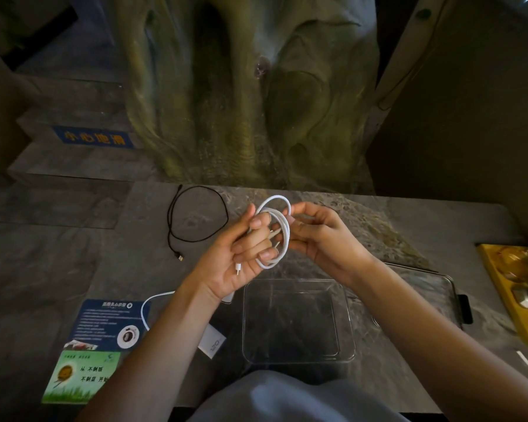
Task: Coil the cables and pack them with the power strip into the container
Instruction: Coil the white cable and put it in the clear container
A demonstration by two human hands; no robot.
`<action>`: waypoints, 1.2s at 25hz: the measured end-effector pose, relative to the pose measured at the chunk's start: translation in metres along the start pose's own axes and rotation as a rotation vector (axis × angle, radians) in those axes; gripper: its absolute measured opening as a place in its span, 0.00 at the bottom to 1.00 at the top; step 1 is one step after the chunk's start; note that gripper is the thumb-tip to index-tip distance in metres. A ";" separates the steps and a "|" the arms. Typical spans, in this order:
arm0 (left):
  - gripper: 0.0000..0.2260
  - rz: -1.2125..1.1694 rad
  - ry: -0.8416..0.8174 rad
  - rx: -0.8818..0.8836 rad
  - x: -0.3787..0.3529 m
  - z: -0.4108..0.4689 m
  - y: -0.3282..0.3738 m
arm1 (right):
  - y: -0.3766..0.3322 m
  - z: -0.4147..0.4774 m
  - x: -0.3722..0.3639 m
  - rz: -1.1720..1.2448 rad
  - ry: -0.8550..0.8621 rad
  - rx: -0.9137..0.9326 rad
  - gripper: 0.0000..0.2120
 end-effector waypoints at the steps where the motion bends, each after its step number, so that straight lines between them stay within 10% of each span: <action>1: 0.16 0.026 0.032 0.004 0.003 -0.001 0.000 | 0.001 0.000 0.002 0.022 0.003 -0.006 0.06; 16: 0.15 0.550 0.568 -0.114 0.031 -0.007 0.010 | 0.032 -0.008 0.012 0.345 0.101 -0.158 0.10; 25: 0.10 0.781 0.933 -0.149 0.037 -0.016 0.012 | 0.002 -0.015 -0.005 -0.355 0.035 0.158 0.25; 30: 0.13 0.917 0.881 -0.173 0.024 -0.011 0.015 | -0.008 -0.017 -0.011 -0.521 -0.030 0.289 0.18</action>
Point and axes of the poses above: each hand's wrist, its own z-axis towards the middle knuckle, its own x-axis out of the back of the hand, y = z × x, the point moved 8 cm from there along z, towards the middle knuckle, and after that the axes turned 2 degrees about -x, right-handed, at the moved point
